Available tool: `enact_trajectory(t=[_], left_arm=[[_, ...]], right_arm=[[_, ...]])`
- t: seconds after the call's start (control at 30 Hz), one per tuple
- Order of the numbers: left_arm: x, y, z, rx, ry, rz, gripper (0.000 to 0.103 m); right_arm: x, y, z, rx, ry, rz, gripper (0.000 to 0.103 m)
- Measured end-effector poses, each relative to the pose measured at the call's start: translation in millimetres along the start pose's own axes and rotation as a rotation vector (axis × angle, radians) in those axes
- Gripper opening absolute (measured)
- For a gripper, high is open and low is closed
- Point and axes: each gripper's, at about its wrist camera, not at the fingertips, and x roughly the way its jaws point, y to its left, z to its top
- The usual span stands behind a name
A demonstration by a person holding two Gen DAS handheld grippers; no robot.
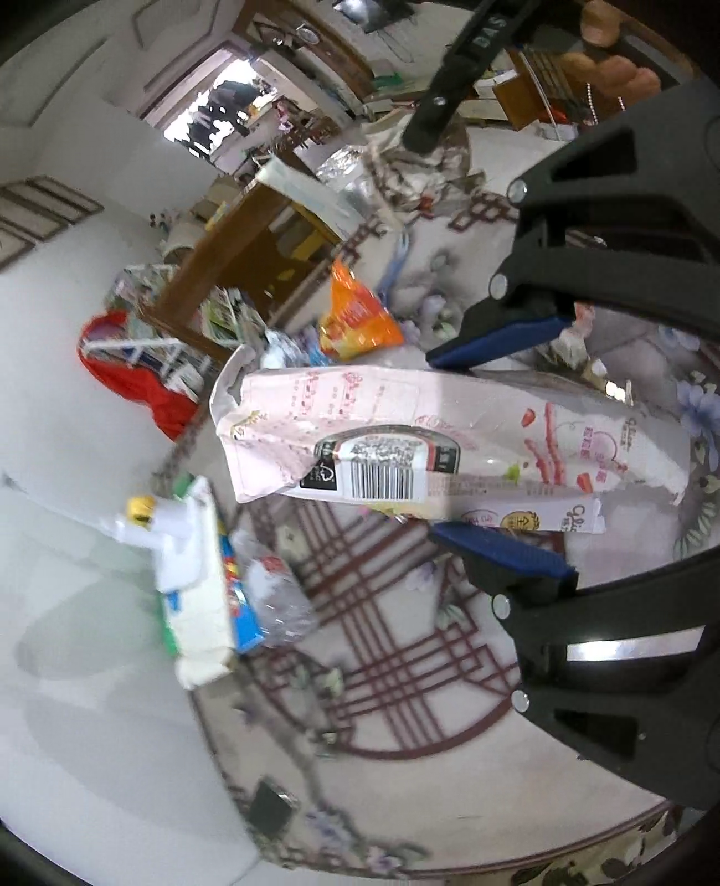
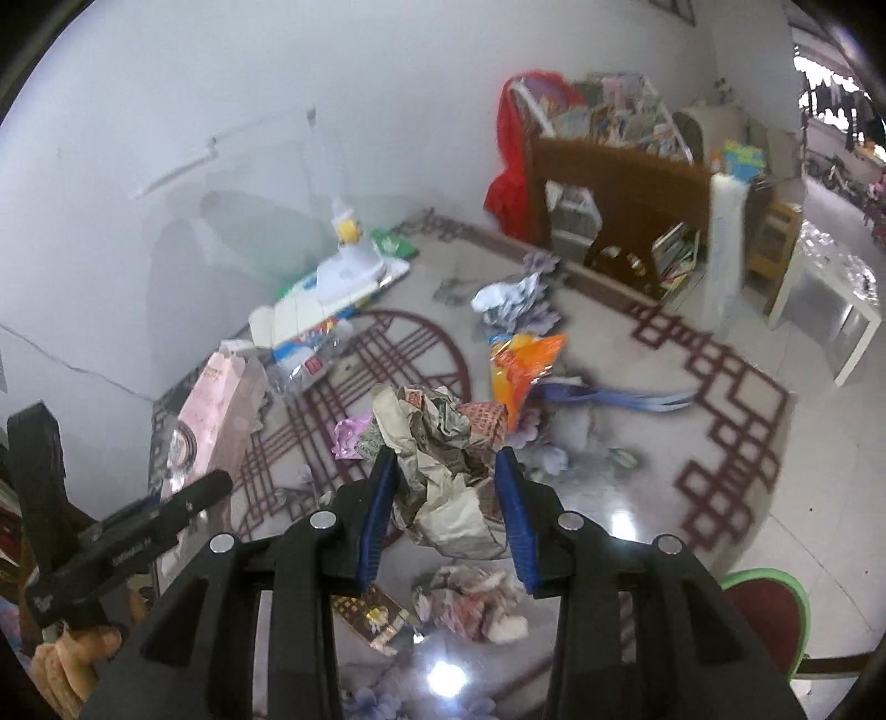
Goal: Collect trash
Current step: 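Carry the pink-white bag and crumpled paper over the red bin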
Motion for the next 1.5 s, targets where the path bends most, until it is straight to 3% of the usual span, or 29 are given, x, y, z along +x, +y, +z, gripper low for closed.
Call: enact_trajectory(t=[0.23,0.6,1.17,1.5], left_arm=[[-27.6,-47.4,7.1,0.105,-0.076,-0.043,0.056],[-48.8,-113.9,5.4,0.231,-0.140,-0.148,0.056],[-52.2,-181.0,-9.3,0.344,-0.127,-0.262,0.057],[-29.6,-223.7,-36.9,0.405,-0.026,-0.354,0.057]], right_arm=[[-57.1,-30.7,-18.9,0.071,-0.094,-0.057,0.038],[-100.8,-75.6,-40.5,0.195,-0.156,-0.124,0.038],[-151.3,-129.7,-74.1,0.331,-0.204,-0.234,0.038],[-164.9,-160.2,-99.4,0.414,-0.191,-0.291,0.038]])
